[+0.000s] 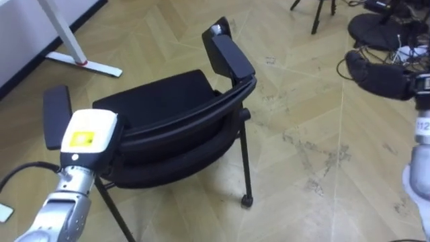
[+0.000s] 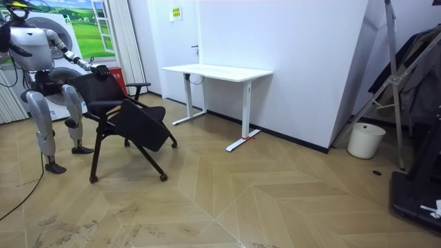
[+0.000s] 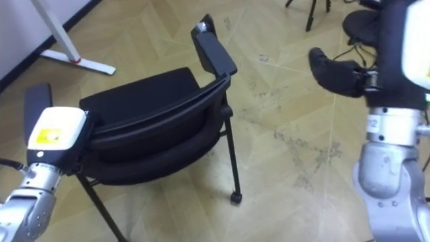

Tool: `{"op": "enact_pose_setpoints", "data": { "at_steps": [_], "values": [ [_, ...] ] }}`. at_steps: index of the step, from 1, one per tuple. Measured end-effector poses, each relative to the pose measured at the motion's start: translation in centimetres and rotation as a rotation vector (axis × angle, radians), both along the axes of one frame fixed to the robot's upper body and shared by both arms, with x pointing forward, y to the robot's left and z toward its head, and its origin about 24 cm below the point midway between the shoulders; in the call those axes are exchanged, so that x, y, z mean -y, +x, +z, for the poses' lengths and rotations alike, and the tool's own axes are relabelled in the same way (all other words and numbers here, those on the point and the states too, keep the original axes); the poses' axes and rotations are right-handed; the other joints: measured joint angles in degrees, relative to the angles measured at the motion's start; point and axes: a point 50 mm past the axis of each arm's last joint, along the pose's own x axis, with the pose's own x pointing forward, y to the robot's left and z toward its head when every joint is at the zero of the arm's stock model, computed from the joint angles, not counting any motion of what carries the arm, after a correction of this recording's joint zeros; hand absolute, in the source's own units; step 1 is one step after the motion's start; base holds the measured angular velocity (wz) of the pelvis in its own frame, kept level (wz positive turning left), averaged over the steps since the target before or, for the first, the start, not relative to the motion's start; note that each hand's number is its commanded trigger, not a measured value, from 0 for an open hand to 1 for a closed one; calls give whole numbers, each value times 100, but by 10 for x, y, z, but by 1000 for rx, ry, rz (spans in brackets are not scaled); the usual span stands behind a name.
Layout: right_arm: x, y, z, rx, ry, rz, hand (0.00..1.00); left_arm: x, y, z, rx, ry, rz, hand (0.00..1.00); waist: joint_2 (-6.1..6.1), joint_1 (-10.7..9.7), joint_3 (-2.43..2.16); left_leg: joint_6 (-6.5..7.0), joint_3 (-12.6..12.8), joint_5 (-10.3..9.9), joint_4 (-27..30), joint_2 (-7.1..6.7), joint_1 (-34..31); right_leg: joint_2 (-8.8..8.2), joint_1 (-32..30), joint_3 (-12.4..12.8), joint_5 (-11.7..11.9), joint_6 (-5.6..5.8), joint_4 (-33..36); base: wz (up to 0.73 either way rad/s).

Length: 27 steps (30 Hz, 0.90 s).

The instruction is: Push chair

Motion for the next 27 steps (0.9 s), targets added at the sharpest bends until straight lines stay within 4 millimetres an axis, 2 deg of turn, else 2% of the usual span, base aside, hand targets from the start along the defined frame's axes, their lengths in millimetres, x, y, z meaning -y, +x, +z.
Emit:
{"op": "enact_pose_setpoints", "data": {
  "at_steps": [9, 13, 15, 19, 27],
  "values": [
    [-23, 4, -15, -166, -167, 146, 0, 3, 2, 2, -6, 11, -49, 100, -29, 280, 4, -1, -60, 0, -11, 51, 75, 50, 73, -30, 14, -23, -43, -1],
    [-27, 4, -17, -195, -210, 188, 0, 5, 4, 5, 0, 18, -80, 100, -51, 337, 17, -1, -189, 0, -44, 62, 60, 56, 79, -152, 14, -23, -46, 9],
    [-29, 4, -20, -219, -239, 211, 0, 6, 5, 7, 2, 22, -95, 100, -69, 399, 29, -1, -198, 0, -76, 63, 77, 61, 81, -152, 14, -23, -45, 0],
    [-36, 3, -26, -285, -345, 270, 0, 9, 11, 13, 15, 41, -137, 100, -157, 505, 82, -1, -284, 0, -82, 61, 61, 63, 84, -165, 14, -24, -45, 5],
    [-49, -2, -40, -417, -501, 381, 0, 11, 12, 16, 17, 71, -183, 100, -265, 641, 53, -2, -371, 0, -88, 65, 86, 64, 125, -239, 14, -23, -42, 3]
  ]
}}
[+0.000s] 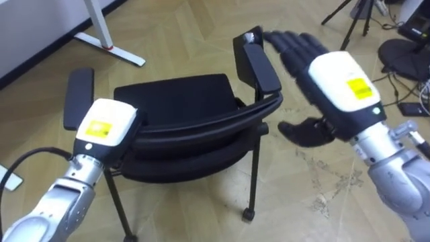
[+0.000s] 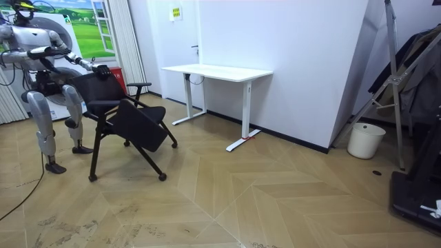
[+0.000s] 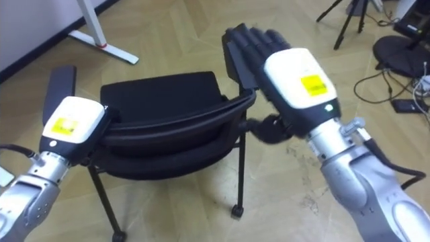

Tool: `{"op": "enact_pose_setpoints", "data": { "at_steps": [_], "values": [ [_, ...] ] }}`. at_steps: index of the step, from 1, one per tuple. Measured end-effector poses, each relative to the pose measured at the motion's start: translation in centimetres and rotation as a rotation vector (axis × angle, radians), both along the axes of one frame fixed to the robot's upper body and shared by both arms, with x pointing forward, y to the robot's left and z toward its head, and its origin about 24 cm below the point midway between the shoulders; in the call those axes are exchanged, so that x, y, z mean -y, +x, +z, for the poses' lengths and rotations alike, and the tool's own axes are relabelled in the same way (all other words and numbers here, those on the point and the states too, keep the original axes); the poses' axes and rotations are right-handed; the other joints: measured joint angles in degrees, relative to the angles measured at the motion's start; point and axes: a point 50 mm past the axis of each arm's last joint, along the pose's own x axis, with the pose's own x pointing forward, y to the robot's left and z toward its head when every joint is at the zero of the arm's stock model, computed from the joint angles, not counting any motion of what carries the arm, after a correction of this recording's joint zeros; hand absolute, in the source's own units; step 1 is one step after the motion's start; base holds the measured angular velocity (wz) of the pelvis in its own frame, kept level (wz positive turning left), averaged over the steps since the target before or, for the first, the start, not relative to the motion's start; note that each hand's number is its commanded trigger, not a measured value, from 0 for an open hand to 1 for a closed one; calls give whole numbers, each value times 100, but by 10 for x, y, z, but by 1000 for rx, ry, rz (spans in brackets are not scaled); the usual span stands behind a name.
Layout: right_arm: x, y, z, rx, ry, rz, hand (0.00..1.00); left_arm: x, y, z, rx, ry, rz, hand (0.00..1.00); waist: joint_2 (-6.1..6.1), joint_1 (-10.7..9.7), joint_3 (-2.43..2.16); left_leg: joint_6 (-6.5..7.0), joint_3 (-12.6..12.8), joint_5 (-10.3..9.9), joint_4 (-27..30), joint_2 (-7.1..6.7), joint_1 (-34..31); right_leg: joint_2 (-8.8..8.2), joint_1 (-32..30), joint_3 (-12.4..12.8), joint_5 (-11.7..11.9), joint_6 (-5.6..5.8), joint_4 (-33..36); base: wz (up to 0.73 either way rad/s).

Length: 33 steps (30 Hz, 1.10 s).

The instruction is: Push chair

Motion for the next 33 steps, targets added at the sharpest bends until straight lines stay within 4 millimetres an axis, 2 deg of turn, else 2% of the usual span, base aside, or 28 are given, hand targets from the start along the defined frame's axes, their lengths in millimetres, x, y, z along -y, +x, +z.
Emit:
{"op": "enact_pose_setpoints", "data": {
  "at_steps": [5, 11, 19, 21, 24, 27, 28, 29, 30, 31, 32, 33],
  "values": [
    [-11, -5, -13, -81, -48, 67, 0, 8, 5, 1, 2, 8, -36, 100, -52, 90, 11, 0, -68, 0, 0, 3, 9, -5, 55, -83, 0, 0, 0, 8],
    [-19, -4, -17, -84, -113, 105, 0, 12, 8, 3, 12, 9, -56, 100, -72, 164, 26, 0, -74, 0, 2, 2, -13, -8, 38, -98, 0, 0, -3, 1],
    [-12, 3, -28, -135, -153, 77, 0, 13, 7, 3, 12, 10, -58, 100, -63, 169, 24, 0, -90, 0, 2, 2, -16, -14, 57, -143, 0, 0, -4, 1],
    [-8, 7, -34, -159, -168, 58, 0, 14, 8, 2, 10, 11, -60, 100, -48, 146, 26, 0, -232, 0, 1, -8, -18, -24, 95, -218, 0, 0, -2, 18],
    [2, 11, -44, -204, -184, 14, 0, 19, 7, 1, 6, 10, -79, 100, -41, 144, 25, 0, -313, 0, 1, -10, 3, -25, 152, -243, 0, 0, -1, 18],
    [11, 12, -54, -244, -198, -21, 0, 24, 7, 3, 7, 7, -98, 100, -16, 218, 32, 3, -578, 3, 0, 1, 18, -16, 103, -336, -9, -14, 137, 1],
    [15, 12, -59, -264, -205, -40, 0, 26, 7, 3, 7, 6, -107, 100, 26, 320, 59, 9, -911, 8, -5, 36, 77, 17, -147, -388, -88, -150, 554, -38],
    [17, 13, -64, -271, -199, -57, 0, 25, 5, 3, 12, 7, -109, 100, 90, 414, 73, 9, -1353, 8, 0, 159, 104, 229, -386, -202, -269, -374, 596, -45],
    [15, 13, -64, -261, -190, -54, 0, 22, 4, 6, 20, 14, -106, 100, 65, 444, 67, 5, -1463, 6, 12, 187, 75, 406, -463, -58, -131, -512, 269, -23],
    [11, 14, -64, -243, -193, -44, 0, 17, 3, 7, 21, 19, -88, 100, 18, 418, 4, -75, -1441, -29, 49, 163, -43, 424, -433, -312, 185, -542, 20, 25],
    [9, 15, -66, -240, -189, -46, 0, 17, 3, 5, 10, 13, -81, 100, 48, 332, -4, -104, -1256, -30, 41, 188, -68, 421, -372, -431, 210, -545, 26, 47],
    [9, 15, -68, -242, -186, -52, 0, 18, 3, 4, 6, 9, -81, 100, 42, 280, -1, -106, -1135, -13, 41, 195, -67, 414, -333, -409, 210, -545, 25, 56]
  ]
}}
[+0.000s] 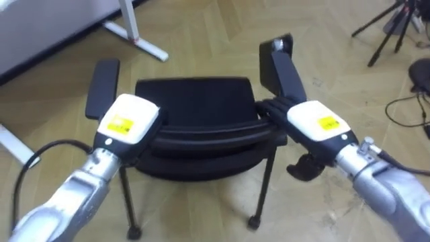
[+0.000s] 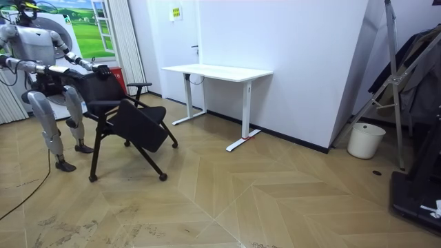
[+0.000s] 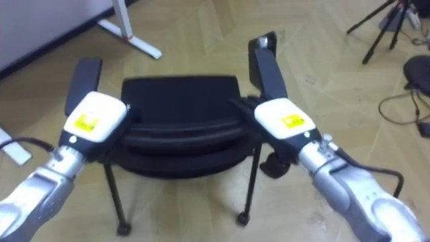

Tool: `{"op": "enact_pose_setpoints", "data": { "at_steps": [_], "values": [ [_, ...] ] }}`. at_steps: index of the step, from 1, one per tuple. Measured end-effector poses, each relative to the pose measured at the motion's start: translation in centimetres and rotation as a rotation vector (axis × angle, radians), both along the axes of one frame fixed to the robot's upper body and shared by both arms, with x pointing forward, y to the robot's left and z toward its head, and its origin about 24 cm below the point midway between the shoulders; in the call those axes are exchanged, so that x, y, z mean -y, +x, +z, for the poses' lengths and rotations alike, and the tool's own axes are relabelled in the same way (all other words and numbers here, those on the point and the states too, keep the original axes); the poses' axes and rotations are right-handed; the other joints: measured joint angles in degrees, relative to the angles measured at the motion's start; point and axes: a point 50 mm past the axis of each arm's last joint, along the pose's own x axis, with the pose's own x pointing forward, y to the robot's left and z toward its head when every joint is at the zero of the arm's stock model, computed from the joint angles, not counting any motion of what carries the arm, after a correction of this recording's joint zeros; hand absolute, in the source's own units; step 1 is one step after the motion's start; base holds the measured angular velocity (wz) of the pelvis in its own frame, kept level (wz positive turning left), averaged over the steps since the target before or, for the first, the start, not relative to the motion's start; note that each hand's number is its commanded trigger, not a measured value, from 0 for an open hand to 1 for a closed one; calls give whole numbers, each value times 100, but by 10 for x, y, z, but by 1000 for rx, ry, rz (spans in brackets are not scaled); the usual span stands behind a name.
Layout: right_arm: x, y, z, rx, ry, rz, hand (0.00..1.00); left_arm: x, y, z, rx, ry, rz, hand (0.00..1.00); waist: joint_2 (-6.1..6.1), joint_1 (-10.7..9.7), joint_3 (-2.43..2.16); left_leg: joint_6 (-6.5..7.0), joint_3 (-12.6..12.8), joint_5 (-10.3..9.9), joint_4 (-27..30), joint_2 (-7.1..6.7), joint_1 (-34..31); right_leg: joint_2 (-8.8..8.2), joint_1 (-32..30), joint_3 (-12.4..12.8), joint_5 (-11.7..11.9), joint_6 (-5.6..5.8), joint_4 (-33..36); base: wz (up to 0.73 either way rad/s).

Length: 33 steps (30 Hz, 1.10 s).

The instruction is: Push chair

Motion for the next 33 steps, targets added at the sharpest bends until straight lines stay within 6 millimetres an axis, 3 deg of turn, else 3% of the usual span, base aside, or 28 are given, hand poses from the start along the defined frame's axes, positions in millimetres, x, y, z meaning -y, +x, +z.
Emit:
{"op": "enact_pose_setpoints", "data": {
  "at_steps": [2, 3, 5, 7, 12, 17, 27, 28, 29, 31, 33],
  "values": [
    [4, 5, 0, 2, -10, -27, 0, 10, 2, 1, 9, -2, -18, 100, -52, -47, 21, 20, 151, 59, -135, -113, -257, -28, 43, 303, -6, 11, -18, 41],
    [5, 6, -2, -3, -12, -36, 0, 13, 3, 1, 8, 1, -25, 100, -72, -52, 3, 34, 234, 72, -87, -117, -283, -36, 43, 319, -15, 24, -13, 27],
    [10, 8, -7, -19, -39, -53, 0, 19, 1, -2, -8, 10, -47, 100, -116, -5, -39, 58, 269, 98, 8, -213, -192, -57, 108, 216, -32, 56, -31, 0],
    [12, 7, -10, -23, -71, -56, 0, 19, -2, -4, -17, 10, -55, 100, -96, 35, -35, 59, 191, 97, -2, -243, -122, -88, 198, 42, -31, 57, -37, 1],
    [17, 6, -17, -33, -114, -69, 0, 22, -6, -7, -36, 7, -80, 100, -82, 32, -32, 59, 129, 97, -23, -296, -26, -152, 341, -60, -76, 131, -35, 16],
    [19, 10, -21, -26, -130, -78, 0, 27, -8, -4, -60, 14, -88, 100, -69, 14, -26, 60, 128, 97, -18, -309, -39, -181, 387, -272, -78, 134, -43, 3],
    [18, 13, -23, -17, -140, -89, 0, 28, -8, -4, -66, 16, -94, 100, -69, -13, -26, 60, 100, 97, -21, -307, -28, -172, 469, -302, -78, 134, -140, 2],
    [17, 13, -23, -16, -143, -90, 12, 28, -8, -4, -66, 16, -93, 100, -69, -13, -26, 60, 101, 97, -20, -307, -28, -172, 468, -303, -78, 134, -141, 0],
    [16, 14, -23, -16, -146, -91, 78, 28, -9, -4, -65, 16, -91, 100, -69, -13, -26, 60, 97, 97, -20, -307, -28, -173, 470, -317, -78, 134, -144, 0],
    [15, 14, -23, -16, -145, -92, 100, 28, -9, -4, -65, 16, -89, 100, -71, -14, -27, 60, 92, 97, -21, -308, -28, -174, 472, -323, -78, 134, -145, 0],
    [15, 14, -24, -15, -144, -100, 100, 28, -9, -4, -65, 16, -87, 100, -71, -16, -27, 60, 91, 97, -20, -308, -27, -174, 472, -324, -78, 134, -145, 0]
  ]
}}
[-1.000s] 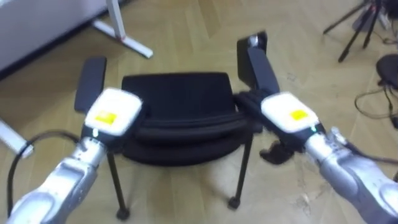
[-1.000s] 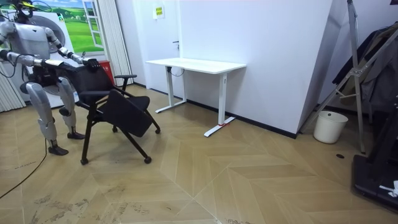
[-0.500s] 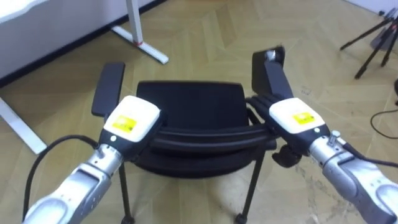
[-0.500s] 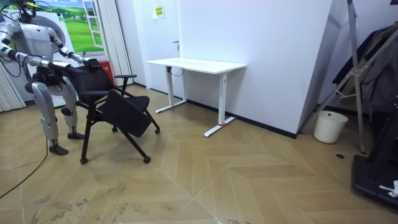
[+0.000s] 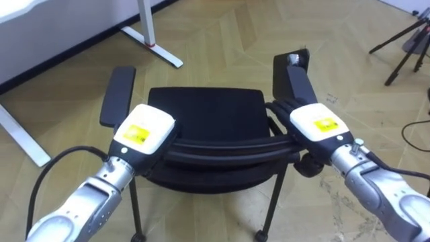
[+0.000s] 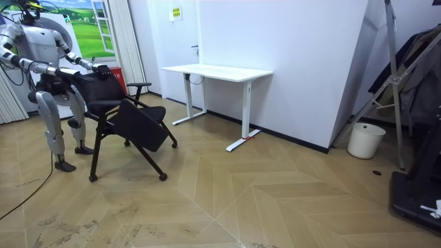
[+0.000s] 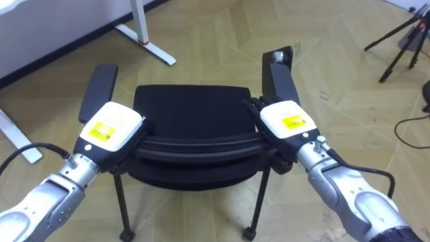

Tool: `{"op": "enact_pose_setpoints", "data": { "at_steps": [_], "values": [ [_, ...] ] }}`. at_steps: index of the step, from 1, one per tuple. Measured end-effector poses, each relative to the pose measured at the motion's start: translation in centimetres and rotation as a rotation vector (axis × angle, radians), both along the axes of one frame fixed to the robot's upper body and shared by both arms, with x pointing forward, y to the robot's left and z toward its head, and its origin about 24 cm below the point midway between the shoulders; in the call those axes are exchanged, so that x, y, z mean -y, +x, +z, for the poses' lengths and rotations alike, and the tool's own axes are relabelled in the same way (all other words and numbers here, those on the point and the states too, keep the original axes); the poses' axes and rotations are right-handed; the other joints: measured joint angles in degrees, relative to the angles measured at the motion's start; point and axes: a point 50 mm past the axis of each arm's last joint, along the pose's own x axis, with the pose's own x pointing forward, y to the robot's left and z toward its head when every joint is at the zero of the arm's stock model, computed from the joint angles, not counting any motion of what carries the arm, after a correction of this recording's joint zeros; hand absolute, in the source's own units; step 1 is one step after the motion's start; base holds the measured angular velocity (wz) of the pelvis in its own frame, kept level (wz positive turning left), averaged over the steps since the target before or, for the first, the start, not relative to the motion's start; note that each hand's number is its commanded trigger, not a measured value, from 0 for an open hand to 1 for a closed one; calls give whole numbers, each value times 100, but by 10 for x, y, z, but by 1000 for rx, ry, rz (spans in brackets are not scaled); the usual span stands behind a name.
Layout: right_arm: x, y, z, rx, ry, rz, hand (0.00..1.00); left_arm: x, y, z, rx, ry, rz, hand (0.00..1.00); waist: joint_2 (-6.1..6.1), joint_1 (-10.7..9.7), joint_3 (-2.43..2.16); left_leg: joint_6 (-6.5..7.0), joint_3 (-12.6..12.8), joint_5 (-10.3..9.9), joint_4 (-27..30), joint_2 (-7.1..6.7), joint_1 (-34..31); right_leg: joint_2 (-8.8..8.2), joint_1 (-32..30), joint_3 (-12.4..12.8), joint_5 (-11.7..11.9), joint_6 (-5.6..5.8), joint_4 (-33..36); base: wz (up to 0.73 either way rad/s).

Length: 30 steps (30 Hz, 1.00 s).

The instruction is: Push chair

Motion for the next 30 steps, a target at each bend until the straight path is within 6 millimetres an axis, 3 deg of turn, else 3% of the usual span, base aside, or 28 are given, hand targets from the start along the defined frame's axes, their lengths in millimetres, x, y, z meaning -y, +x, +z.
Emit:
{"op": "enact_pose_setpoints", "data": {
  "at_steps": [30],
  "values": [
    [-6, 0, -3, 55, -54, 39, 100, -2, -1, -2, -6, -3, 10, 100, 17, -88, 23, 0, -125, 0, -28, 0, 78, -4, 131, -126, -9, 15, -71, 3]
  ]
}}
